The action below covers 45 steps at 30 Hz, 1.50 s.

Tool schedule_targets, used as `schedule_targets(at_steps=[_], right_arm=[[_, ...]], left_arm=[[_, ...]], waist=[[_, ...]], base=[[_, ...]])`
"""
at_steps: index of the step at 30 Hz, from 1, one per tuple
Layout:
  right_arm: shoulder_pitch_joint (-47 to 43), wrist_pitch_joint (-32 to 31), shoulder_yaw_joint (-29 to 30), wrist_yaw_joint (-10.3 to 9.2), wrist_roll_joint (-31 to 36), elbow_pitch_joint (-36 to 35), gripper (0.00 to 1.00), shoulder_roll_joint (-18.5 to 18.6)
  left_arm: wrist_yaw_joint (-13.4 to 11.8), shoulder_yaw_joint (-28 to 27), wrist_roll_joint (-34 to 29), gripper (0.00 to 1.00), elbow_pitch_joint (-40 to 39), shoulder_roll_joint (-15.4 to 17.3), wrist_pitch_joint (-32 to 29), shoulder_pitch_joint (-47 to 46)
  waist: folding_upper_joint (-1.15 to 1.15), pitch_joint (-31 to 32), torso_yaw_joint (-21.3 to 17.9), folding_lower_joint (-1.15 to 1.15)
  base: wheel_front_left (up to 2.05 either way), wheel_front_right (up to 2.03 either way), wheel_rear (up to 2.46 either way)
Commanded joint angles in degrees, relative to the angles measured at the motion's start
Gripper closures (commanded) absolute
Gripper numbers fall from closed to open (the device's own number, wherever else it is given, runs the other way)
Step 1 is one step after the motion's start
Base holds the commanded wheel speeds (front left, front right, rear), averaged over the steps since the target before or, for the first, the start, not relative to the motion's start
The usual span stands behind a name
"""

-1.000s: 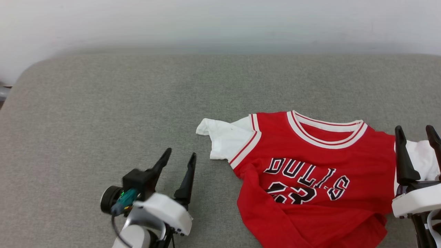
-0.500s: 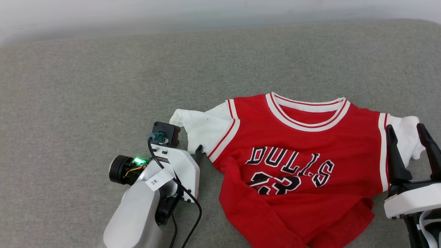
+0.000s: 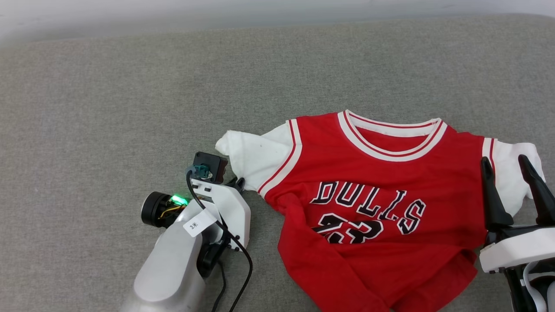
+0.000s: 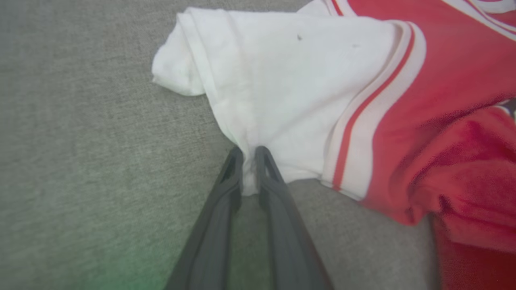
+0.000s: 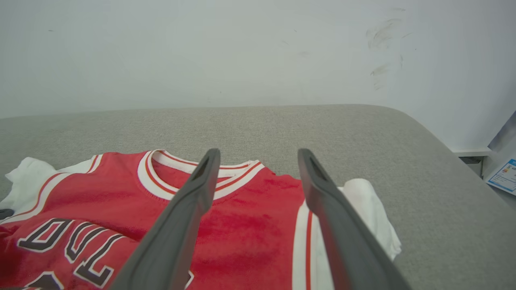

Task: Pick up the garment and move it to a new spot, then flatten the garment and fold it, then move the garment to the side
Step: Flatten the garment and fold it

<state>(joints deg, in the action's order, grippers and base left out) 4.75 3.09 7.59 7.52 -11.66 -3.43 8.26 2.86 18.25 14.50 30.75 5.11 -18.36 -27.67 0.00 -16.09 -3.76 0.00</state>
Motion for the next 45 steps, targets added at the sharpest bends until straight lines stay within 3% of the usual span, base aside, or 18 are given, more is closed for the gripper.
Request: schedule_targets(at_steps=[1,8,15,26,34,35,36,37,45], right_arm=[[0.5,0.4,0.0,-0.06,-0.2,0.3,0.0,0.4],[0.4,0.2,0.1,-0.06,-0.2,1.4,0.0,1.4],[-1.4,-0.9,0.6,-0.06,-0.5,3.1,0.0,2.0],[-3.3,-3.4,0.2,-0.05,-0.4,5.7,0.0,1.4],[-3.6,-4.5,0.2,-0.05,-0.5,6.7,0.0,1.4],[-3.7,-4.6,0.1,-0.06,-0.5,6.8,0.0,1.4],[-3.8,-4.6,0.0,-0.06,-0.6,6.9,0.0,1.4],[-3.8,-4.7,-0.1,-0.06,-0.7,7.0,0.0,1.4],[-4.1,-4.9,0.1,-0.06,-1.2,6.4,0.0,1.5]], left_arm=[[0.3,0.6,0.3,1.0,2.8,0.2,-0.5,1.6],[0.5,-0.8,1.3,1.0,3.2,1.6,4.2,1.6],[-0.2,-1.7,2.4,1.0,-3.4,2.8,7.6,5.7],[-0.2,0.4,4.1,1.0,-15.6,5.0,2.2,19.3],[0.8,5.6,3.3,1.0,-16.0,4.0,-0.8,24.4],[0.7,5.8,3.3,0.93,-15.8,3.8,-0.5,24.6],[0.4,6.0,2.8,0.33,-15.7,4.0,0.0,24.6],[0.0,5.9,2.7,0.0,-15.4,4.1,0.4,24.6],[-2.5,1.1,3.1,0.0,-18.3,5.3,9.1,21.6]], waist=[[0.0,0.0,0.3,0.0],[0.0,1.5,1.9,0.0],[0.0,5.1,4.6,0.0],[0.0,9.2,8.4,0.0],[0.0,10.8,8.5,0.0],[0.0,11.0,8.4,0.0],[0.0,11.2,8.3,0.0],[0.0,11.3,8.2,0.0],[0.0,11.6,7.4,0.0]], base=[[0.0,0.0,0.0],[0.0,0.0,0.0],[0.0,0.0,0.0],[0.0,0.0,0.0],[0.0,0.0,0.0],[0.0,0.0,0.0],[0.0,0.0,0.0],[0.0,0.0,0.0],[0.0,0.0,0.0]])
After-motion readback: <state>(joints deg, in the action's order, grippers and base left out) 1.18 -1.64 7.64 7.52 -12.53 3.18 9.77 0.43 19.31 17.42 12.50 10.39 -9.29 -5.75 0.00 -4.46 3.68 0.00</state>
